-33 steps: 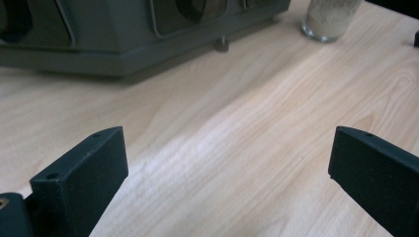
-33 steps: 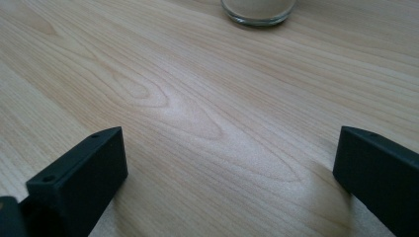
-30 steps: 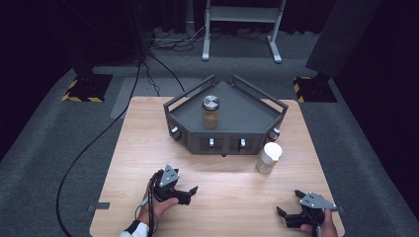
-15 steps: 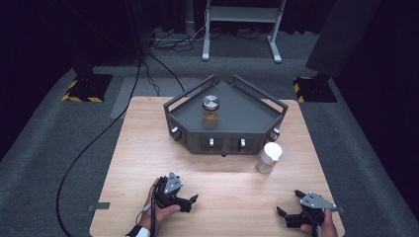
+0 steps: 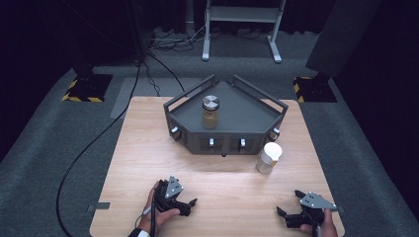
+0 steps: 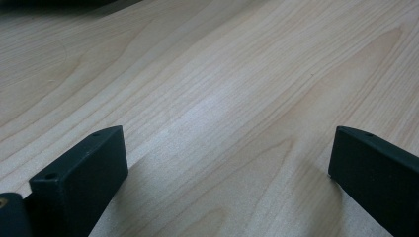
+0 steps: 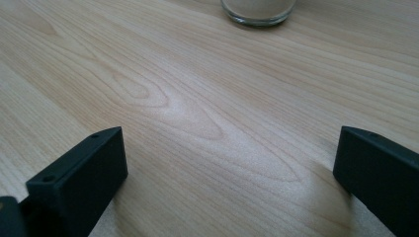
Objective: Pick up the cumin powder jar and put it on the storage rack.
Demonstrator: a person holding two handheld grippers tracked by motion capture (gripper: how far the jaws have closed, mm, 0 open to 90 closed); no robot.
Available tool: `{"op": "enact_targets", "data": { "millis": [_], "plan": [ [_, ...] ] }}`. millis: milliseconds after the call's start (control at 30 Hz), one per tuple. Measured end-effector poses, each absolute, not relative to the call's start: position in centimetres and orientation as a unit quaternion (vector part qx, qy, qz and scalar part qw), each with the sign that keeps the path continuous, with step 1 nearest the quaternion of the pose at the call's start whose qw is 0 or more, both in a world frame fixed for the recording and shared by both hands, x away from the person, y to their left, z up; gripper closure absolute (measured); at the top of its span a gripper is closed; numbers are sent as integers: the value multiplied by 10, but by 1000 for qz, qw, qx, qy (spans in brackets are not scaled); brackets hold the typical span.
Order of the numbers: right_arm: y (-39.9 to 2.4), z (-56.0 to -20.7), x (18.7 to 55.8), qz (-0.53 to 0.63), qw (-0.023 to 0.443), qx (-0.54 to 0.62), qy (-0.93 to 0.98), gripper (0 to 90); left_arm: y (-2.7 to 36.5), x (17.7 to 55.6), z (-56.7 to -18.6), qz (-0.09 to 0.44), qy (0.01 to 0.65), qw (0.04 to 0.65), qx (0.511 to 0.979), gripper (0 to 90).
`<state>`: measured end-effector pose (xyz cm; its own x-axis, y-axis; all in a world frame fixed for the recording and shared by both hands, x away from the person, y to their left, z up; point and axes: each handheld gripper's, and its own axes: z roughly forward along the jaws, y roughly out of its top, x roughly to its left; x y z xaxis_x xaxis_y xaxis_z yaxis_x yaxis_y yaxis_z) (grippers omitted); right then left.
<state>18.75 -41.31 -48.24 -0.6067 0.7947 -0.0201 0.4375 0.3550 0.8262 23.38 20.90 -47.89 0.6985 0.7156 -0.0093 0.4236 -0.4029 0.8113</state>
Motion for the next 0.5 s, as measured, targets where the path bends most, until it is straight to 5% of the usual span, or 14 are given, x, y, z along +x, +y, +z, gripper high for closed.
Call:
{"op": "enact_targets", "data": {
  "millis": [500],
  "plan": [
    [-413, -482, 188, 415, 215, 388, 795, 0, 211, 226, -490, 186, 342, 438, 810, 11]
  ]
}}
